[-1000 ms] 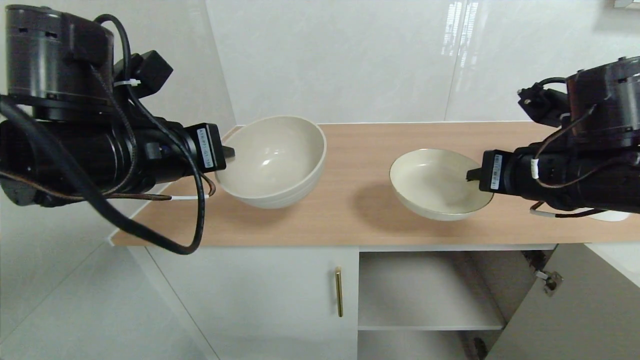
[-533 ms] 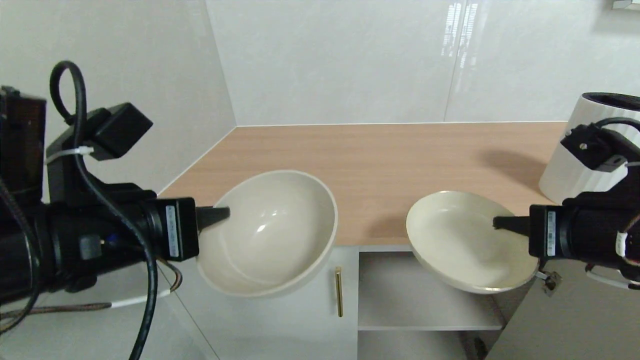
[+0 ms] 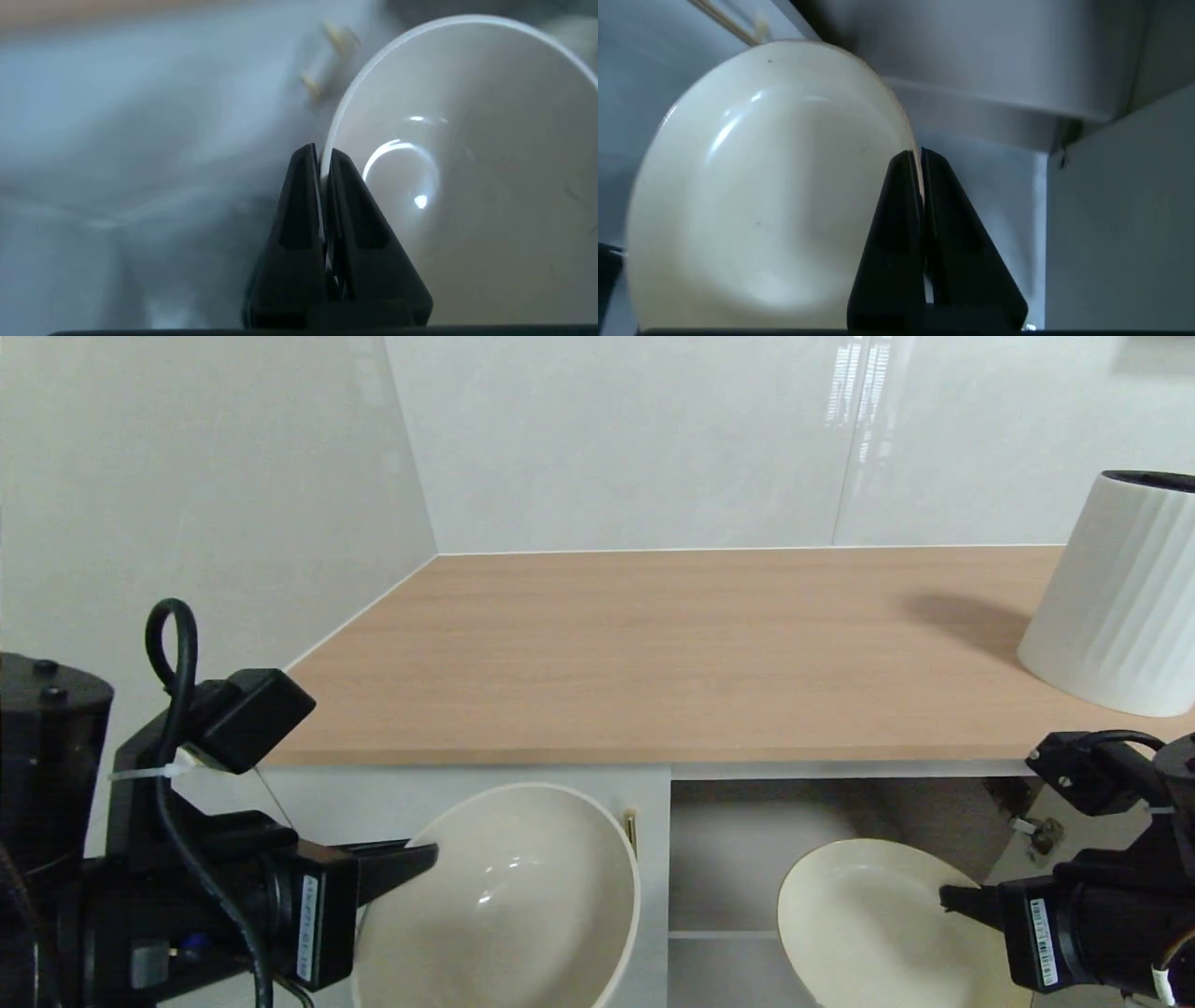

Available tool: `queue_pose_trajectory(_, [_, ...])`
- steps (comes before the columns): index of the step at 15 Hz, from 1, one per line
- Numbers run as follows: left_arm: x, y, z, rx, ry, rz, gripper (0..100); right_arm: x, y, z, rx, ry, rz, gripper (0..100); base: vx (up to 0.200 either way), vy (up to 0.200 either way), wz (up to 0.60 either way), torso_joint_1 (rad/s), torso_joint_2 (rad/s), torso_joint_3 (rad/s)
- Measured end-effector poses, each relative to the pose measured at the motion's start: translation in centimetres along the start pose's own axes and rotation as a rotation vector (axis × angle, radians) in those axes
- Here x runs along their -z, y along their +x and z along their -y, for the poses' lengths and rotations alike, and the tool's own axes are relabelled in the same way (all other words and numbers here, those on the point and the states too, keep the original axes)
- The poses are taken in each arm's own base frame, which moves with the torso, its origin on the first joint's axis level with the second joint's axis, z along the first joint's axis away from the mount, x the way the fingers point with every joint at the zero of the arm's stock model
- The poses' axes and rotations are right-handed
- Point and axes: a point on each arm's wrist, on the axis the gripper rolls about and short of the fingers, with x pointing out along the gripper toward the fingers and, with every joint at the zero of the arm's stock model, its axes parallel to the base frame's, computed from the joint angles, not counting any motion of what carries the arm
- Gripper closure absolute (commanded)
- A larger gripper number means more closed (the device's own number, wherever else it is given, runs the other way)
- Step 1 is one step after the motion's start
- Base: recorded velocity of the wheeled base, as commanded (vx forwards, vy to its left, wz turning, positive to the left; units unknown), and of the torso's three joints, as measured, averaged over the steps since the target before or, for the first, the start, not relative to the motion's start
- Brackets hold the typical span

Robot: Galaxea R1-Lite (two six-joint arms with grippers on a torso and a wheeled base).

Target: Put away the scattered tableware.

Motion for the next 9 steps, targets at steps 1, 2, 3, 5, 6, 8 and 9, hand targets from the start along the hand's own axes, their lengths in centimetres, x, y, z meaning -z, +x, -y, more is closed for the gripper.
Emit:
queue_pose_trajectory(1, [0.2,0.0,0.0,0.021,0.001,-0.014,100,0.3,0.2,0.1,0.005,0.000,-0.014,100,0.000,0.000,0.00,-0.119,0.46,0.334])
queue_pose_trajectory(2, [0.4,0.1,0.0,0.031,0.002,-0.023,100,0.6,0.4,0.1,0.010,-0.001,-0.027,100,0.000,0.000,0.00,-0.110,0.46,0.334])
queue_pose_trajectory(3, [0.5,0.1,0.0,0.035,0.003,-0.027,100,0.7,0.8,0.1,0.015,-0.003,-0.039,100,0.000,0.000,0.00,-0.110,0.46,0.349])
queue_pose_trajectory(5, [0.6,0.2,0.0,0.036,0.004,-0.033,100,1.0,1.5,0.0,0.023,-0.007,-0.057,100,0.000,0.000,0.00,-0.078,0.46,0.369])
queue_pose_trajectory(6, [0.6,0.2,0.1,0.040,0.008,-0.036,100,1.2,1.9,0.0,0.027,-0.009,-0.065,100,0.000,0.000,0.00,-0.041,0.44,0.369])
queue_pose_trajectory(8, [0.8,0.2,0.3,0.049,0.015,-0.042,100,1.6,2.9,0.0,0.035,-0.014,-0.083,100,0.000,0.000,0.00,-0.037,0.38,0.342])
queue_pose_trajectory(9, [0.8,0.2,0.3,0.051,0.016,-0.043,100,1.8,3.3,0.0,0.040,-0.017,-0.095,100,0.000,0.000,0.00,-0.007,0.19,0.168])
